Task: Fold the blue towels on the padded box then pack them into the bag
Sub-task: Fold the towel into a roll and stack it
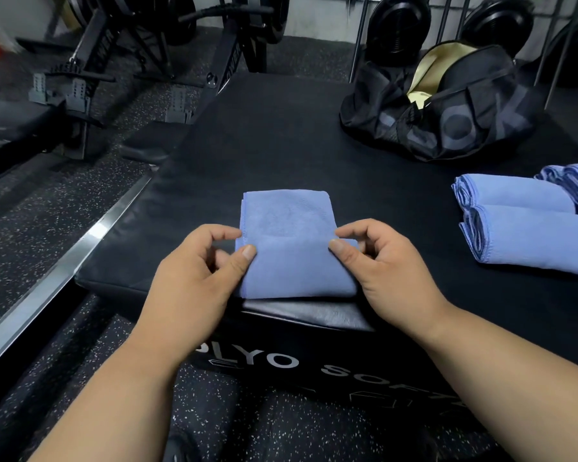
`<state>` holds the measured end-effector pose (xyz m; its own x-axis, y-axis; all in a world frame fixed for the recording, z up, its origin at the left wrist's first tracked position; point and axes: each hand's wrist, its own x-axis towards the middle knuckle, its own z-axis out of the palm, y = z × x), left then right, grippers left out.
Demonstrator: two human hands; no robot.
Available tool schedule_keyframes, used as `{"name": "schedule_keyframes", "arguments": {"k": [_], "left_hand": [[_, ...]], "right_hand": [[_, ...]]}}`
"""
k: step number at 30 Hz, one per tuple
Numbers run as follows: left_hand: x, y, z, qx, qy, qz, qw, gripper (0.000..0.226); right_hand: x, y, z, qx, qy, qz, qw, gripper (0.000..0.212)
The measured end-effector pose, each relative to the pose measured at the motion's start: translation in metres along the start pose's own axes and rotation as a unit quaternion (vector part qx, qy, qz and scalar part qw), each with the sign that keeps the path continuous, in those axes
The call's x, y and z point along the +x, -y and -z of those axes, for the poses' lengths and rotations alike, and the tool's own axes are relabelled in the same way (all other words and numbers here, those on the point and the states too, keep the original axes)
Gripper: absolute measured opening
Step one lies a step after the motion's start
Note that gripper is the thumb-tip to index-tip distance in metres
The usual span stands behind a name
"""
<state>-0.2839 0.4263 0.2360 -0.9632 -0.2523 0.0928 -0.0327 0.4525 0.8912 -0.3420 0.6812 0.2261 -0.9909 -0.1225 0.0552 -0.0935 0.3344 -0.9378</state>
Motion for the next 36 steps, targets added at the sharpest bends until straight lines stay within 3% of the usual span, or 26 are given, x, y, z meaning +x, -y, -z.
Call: {"name": "schedule_keyframes", "arguments": {"k": [5,8,10,12,15,18,21,23,26,29,34,36], "left_hand": [[0.006,0.008,-0.008,-0.003,-0.041,0.026,0.999,0.018],[0.004,0.005,-0.006,0.048,-0.056,-0.061,0.995,0.02],[0.0,0.006,-0.006,0.103,-0.008,-0.142,0.984,0.026],[-0.002,0.011,-0.007,0.154,0.054,-0.167,0.972,0.036],[-0.004,0.017,-0.005,0.172,0.097,-0.144,0.97,0.041],[-0.003,0.023,-0.001,0.197,0.131,-0.153,0.959,0.056],[-0.002,0.028,0.0,0.227,0.162,-0.155,0.948,0.072],[-0.001,0.03,0.001,0.241,0.167,-0.161,0.942,0.075],[0.0,0.029,0.002,0.237,0.16,-0.155,0.946,0.074],[-0.002,0.024,0.003,0.204,0.127,-0.154,0.958,0.06],[-0.005,0.012,0.013,0.149,0.079,-0.133,0.977,0.03],[-0.005,0.008,0.016,0.13,0.1,-0.119,0.979,0.033]], "right_hand": [[0.011,-0.001,-0.007,-0.046,-0.018,-0.031,0.998,0.021],[0.016,-0.001,-0.008,-0.074,-0.017,-0.042,0.996,0.024],[0.017,0.0,-0.008,-0.079,-0.022,-0.044,0.996,0.024],[0.015,0.001,-0.008,-0.086,-0.043,-0.029,0.995,0.02],[0.005,0.002,-0.004,-0.174,-0.062,0.114,0.976,0.022],[0.0,-0.006,0.004,-0.301,0.06,0.253,0.918,0.045],[0.001,-0.014,0.01,-0.394,0.234,0.189,0.869,0.066],[0.003,-0.016,0.012,-0.404,0.263,0.163,0.861,0.073],[0.005,-0.015,0.014,-0.393,0.26,0.172,0.865,0.077],[0.005,-0.017,0.016,-0.358,0.235,0.185,0.885,0.073],[-0.001,-0.01,0.02,-0.251,0.077,0.231,0.937,0.047],[-0.003,-0.006,0.02,-0.186,0.042,0.203,0.96,0.042]]}}
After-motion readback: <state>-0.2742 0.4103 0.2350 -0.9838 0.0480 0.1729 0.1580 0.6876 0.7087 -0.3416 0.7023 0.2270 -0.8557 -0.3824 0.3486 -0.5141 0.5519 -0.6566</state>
